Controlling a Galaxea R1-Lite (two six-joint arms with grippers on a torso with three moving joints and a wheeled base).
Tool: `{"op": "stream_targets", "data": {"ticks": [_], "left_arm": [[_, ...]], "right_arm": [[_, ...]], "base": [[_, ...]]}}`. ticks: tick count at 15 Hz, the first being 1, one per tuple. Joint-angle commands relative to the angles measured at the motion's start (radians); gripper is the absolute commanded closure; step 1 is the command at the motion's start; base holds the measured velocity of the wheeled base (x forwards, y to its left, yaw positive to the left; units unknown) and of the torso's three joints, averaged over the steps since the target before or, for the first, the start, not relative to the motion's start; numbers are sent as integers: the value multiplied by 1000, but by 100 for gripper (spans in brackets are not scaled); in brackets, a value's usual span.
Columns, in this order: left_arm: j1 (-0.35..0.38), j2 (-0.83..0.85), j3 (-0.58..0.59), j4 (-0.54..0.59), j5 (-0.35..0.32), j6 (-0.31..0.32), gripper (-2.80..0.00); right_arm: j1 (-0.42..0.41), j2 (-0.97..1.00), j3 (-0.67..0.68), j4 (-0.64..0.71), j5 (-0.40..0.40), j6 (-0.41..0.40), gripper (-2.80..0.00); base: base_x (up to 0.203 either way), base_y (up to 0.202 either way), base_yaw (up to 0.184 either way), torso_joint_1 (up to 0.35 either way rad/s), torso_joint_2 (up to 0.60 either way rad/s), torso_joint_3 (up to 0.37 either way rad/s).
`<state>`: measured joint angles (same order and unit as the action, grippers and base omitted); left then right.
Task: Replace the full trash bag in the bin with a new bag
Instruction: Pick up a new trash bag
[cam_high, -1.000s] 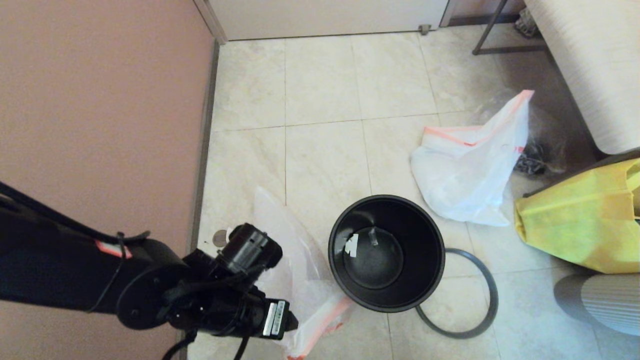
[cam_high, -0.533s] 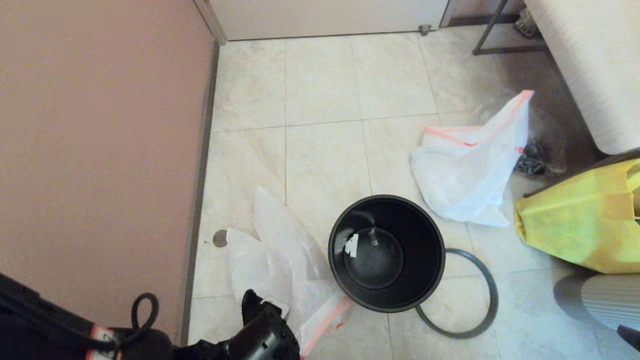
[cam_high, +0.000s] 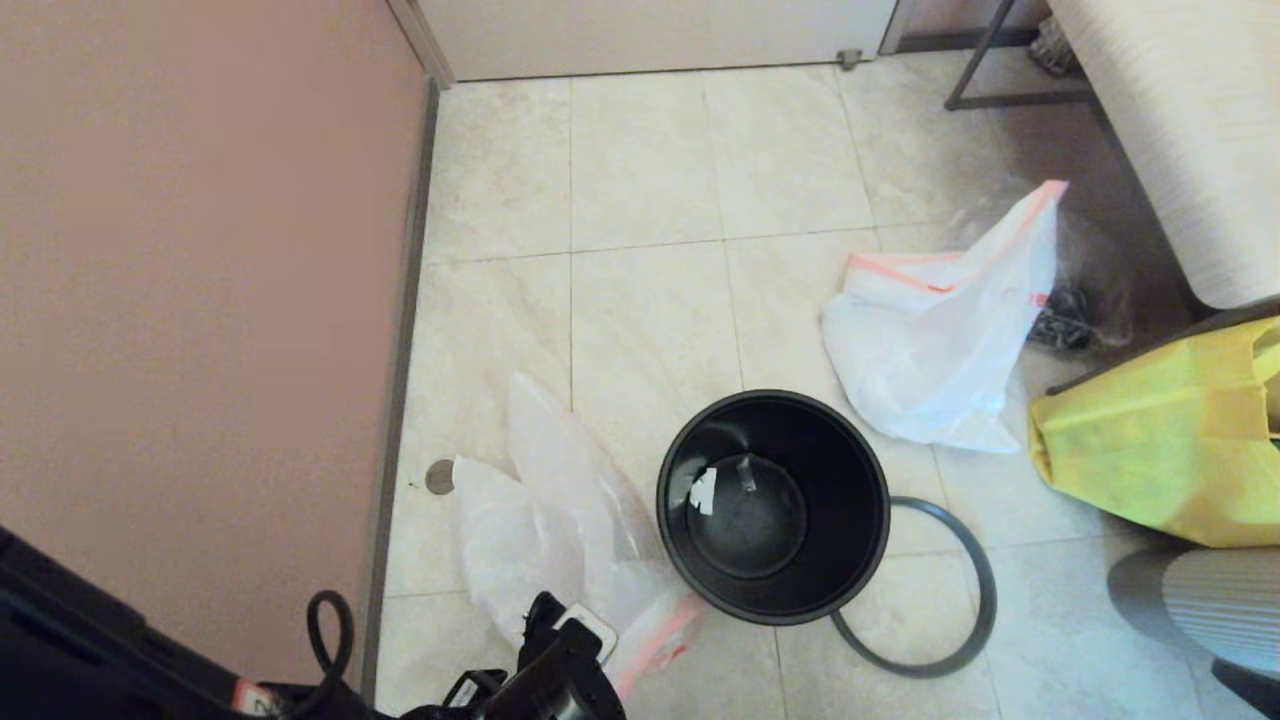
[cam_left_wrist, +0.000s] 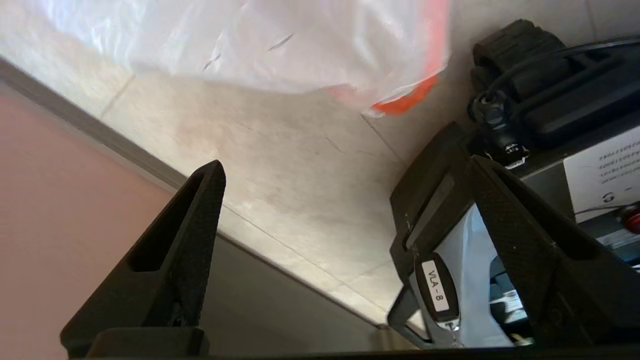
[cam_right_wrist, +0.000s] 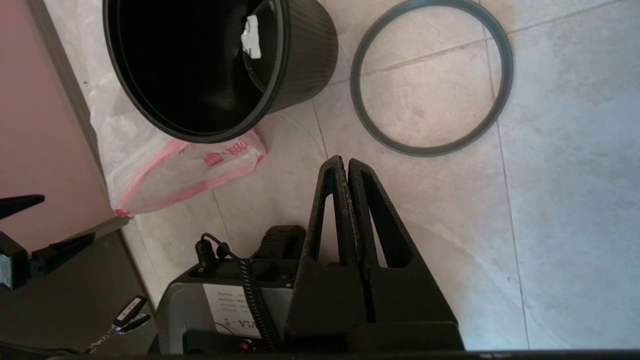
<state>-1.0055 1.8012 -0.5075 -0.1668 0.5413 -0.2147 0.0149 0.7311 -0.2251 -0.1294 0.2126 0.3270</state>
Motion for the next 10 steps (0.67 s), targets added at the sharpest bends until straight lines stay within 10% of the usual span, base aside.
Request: {"op": "stream_targets", "data": {"ticks": [1,10], "left_arm": [[-8,72,-26,-14,4,7,-280],[-34,311,-82,-108,166,36,-280]], "right_arm": [[0,3,1,2,2,1,0],[0,16,-26,-6,10,1,0]], "base": [[0,0,0,0,0,0],[0,0,0,0,0,0]]}}
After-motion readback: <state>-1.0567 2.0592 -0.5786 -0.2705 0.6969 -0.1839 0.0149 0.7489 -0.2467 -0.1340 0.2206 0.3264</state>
